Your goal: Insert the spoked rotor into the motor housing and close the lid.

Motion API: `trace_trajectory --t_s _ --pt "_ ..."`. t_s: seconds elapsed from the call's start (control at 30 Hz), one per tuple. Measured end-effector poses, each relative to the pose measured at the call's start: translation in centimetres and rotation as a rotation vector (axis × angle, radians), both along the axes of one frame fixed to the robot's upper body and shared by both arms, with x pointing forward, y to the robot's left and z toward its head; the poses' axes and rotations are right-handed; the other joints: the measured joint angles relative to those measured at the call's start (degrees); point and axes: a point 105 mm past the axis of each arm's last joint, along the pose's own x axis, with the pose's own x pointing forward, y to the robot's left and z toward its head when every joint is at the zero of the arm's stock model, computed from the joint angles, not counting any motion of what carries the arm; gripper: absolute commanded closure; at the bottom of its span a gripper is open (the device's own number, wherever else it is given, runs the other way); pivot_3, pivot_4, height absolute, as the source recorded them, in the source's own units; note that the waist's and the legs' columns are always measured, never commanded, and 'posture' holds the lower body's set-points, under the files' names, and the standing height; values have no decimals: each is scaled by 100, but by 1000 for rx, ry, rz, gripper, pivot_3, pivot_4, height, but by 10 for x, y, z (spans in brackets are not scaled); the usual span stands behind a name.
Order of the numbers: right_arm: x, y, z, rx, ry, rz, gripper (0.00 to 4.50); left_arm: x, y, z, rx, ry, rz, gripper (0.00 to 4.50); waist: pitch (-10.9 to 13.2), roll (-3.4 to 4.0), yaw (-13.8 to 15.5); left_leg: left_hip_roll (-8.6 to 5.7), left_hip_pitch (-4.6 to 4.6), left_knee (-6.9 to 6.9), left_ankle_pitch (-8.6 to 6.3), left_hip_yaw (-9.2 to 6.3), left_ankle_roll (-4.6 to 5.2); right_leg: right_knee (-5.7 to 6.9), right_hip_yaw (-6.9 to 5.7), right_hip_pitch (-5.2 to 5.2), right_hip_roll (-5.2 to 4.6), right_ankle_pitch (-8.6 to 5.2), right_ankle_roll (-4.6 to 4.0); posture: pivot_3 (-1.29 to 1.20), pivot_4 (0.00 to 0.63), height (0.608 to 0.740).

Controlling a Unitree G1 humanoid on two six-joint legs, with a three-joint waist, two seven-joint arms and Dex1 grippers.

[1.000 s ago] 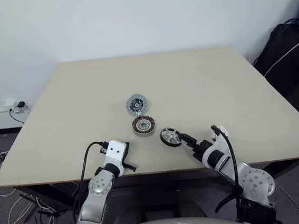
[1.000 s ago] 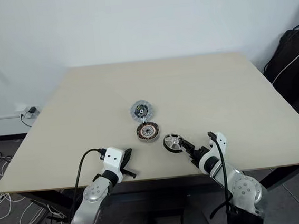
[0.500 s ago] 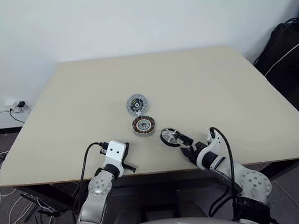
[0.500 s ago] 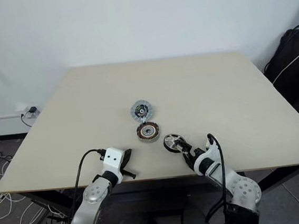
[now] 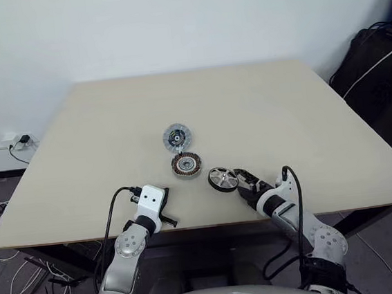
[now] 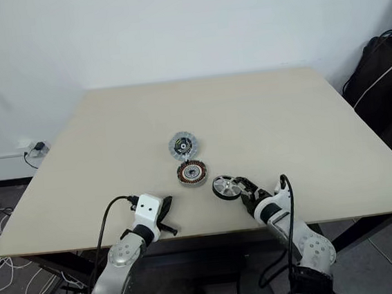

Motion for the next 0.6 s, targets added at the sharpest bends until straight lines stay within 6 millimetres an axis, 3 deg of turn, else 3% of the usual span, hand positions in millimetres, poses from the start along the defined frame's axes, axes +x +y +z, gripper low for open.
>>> trace_trajectory --t_s 0.17,0.57,0.6 --pt "1 7 1 27 -4 18 3240 0 0 0 0 2 -2 4500 1 1 2 1 -2 -2 0 0 4 -5 2 -1 0 0 0 0 0 740" --pt "0 19 -6 3 33 54 3240 0 1 -1 2 9 4 4500 3 4 2 1 -4 -4 -1 0 5 -10 3 -1 -1 0 0 0 0 740" --pt "0 20 -7 0 35 58 3416 0 1 -1 2 10 5 4500 3 4 2 1 -4 -4 -1 0 5 -10 3 -1 -1 0 0 0 0 740"
